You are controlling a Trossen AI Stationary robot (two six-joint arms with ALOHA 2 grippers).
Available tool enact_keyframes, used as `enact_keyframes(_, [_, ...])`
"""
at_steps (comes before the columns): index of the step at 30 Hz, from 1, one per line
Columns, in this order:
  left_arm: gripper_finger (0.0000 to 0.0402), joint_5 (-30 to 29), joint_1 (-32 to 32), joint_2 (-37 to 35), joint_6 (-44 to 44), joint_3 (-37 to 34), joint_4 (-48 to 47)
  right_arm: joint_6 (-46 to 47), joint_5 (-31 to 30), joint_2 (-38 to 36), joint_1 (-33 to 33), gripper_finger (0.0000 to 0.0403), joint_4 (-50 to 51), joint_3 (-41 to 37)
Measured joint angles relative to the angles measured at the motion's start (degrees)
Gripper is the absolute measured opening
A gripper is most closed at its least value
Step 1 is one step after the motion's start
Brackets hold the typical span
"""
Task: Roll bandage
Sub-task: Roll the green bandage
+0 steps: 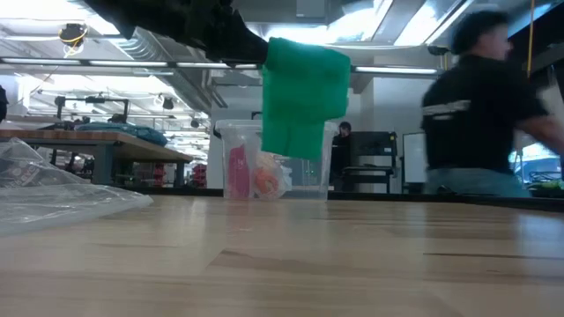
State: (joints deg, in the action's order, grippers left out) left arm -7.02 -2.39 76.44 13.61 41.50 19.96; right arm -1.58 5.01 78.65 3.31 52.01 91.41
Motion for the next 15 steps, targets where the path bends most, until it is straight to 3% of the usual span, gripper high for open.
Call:
enact_keyframes(8, [0.0011,0.01,-0.26,0.0,-0.17,0.0,2.17,3.58,-0.68,-16.73,-5.57,0.0285,-35.48,-37.71])
enact_keyframes(15, [0.001,0.03,-0.22,0.0,0.26,0.0,2.17,15.1,0.57,-15.62,-8.68,0.0285,-49.37,-54.96])
